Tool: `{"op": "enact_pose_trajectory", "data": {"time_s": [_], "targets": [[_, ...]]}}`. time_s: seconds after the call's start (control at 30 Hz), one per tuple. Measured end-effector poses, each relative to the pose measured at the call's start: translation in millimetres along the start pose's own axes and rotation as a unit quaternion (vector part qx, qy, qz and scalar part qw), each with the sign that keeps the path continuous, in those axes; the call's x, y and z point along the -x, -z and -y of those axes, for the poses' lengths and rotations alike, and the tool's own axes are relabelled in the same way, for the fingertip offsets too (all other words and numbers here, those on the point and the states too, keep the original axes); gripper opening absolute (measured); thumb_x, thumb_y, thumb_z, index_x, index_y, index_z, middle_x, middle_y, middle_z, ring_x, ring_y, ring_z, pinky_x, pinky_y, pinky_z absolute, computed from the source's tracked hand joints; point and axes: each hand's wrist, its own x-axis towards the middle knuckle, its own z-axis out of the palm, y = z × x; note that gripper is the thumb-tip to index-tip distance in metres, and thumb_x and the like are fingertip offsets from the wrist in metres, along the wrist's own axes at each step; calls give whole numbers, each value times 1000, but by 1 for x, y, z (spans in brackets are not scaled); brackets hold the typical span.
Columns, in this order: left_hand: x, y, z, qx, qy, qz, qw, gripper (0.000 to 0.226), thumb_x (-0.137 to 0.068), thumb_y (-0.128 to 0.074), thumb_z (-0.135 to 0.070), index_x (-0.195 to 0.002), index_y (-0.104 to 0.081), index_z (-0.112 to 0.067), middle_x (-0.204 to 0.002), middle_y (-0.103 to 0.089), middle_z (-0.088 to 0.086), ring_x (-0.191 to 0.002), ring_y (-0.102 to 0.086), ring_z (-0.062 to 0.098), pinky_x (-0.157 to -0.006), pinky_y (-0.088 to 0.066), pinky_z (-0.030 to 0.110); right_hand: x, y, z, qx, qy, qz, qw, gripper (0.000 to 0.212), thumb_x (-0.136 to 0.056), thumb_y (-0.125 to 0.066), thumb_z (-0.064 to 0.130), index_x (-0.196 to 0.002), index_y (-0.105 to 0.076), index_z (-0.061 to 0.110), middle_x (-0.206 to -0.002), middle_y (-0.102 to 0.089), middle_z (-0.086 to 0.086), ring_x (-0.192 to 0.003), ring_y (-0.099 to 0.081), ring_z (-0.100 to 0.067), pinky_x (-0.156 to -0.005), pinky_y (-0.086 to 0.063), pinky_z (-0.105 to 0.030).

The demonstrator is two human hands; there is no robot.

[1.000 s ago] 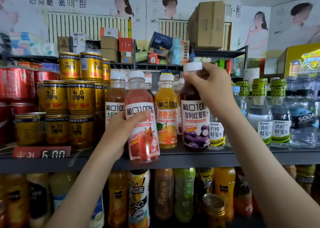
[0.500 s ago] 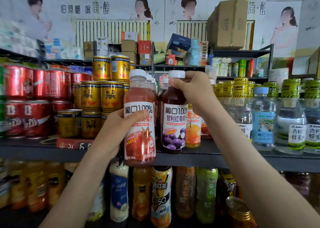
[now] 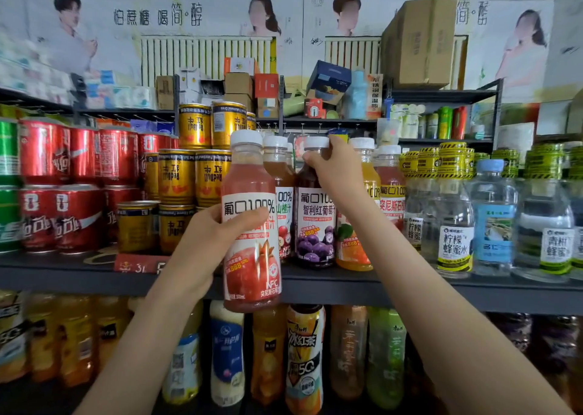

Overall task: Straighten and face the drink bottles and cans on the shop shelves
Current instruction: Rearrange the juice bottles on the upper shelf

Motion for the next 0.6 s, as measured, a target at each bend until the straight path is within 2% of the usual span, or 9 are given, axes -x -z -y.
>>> {"op": "enact_pose_trajectory", "data": {"time_s": [0.03, 0.07, 0.13, 0.17, 0.27, 0.37, 0.47, 0.53, 0.6], "targets": [[-1, -1, 1, 0, -3, 3, 1000, 59, -54, -72, -42, -107, -64, -18, -91, -75, 2, -79, -72, 22, -78, -56, 42, 3, 3, 2, 17, 6, 12, 1000, 20, -92, -60, 17, -100, -44, 9, -84, -51, 2, -68, -45, -6, -55, -39, -9], [-1, -3, 1, 0, -7, 8, 1000, 59, -55, -72, -43, -108, -64, -18, -91, -75, 2, -79, -72, 22, -76, -57, 41, 7, 5, 3, 38, 23, 20, 999, 26, -93, -59, 16, -113, -45, 10, -100, -56, 1, -85, -54, -9, -72, -43, -14], [-2, -8, 1, -1, -14, 19, 1000, 54, -59, -71, -41, -107, -64, -17, -89, -75, 1, -76, -73, 20, -64, -57, 31, 18, 13, 12, 37, 54, 17, 998, 54, -94, -57, 17, -143, -34, 10, -140, -47, -5, -128, -43, -17, -104, -36, -27], [-1, -11, 1, 3, -15, 26, 1000, 51, -61, -70, -39, -106, -64, -17, -87, -75, 0, -74, -73, 19, -58, -56, 26, 24, 19, 17, 6, 67, 9, 998, 56, -94, -57, 20, -145, -33, 12, -144, -44, -3, -132, -40, -16, -107, -35, -29], [2, -25, -2, 16, -19, 55, 998, 46, -61, -71, -35, -103, -64, -17, -84, -75, 0, -73, -73, 19, -57, -56, 26, 38, 38, 27, -85, 83, 43, 992, 38, -91, -60, 37, -124, -58, 20, -117, -64, 6, -109, -58, -7, -94, -48, -28], [5, -44, -6, 2, -44, 98, 994, 47, -61, -71, -34, -104, -65, -18, -87, -75, 1, -77, -73, 18, -67, -57, 29, 45, 55, 22, -94, 22, 145, 985, 44, -85, -61, 52, -111, -65, 17, -105, -70, 2, -100, -64, -12, -91, -49, -34], [7, -69, -11, -20, -69, 149, 986, 38, -64, -75, -32, -99, -67, -21, -88, -75, -3, -80, -72, 14, -71, -56, 28, 54, 72, 15, -150, -27, 182, 972, 36, -89, -61, 42, -99, -70, 10, -94, -74, -5, -90, -70, -19, -87, -52, -34], [6, -87, -14, -20, -83, 170, 982, 26, -71, -76, -27, -95, -68, -24, -87, -75, -5, -81, -72, 11, -72, -55, 27, 58, 86, 12, -193, -35, 144, 970, 28, -91, -59, 35, -86, -71, 10, -83, -74, -6, -78, -71, -19, -75, -54, -28], [6, -105, -17, -23, -101, 185, 977, 26, -71, -76, -31, -95, -67, -27, -88, -74, -8, -82, -71, 8, -75, -54, 27, 59, 102, 7, -226, -38, 109, 967, 24, -91, -59, 30, -83, -69, 9, -76, -73, -5, -70, -69, -17, -67, -54, -25]]}}
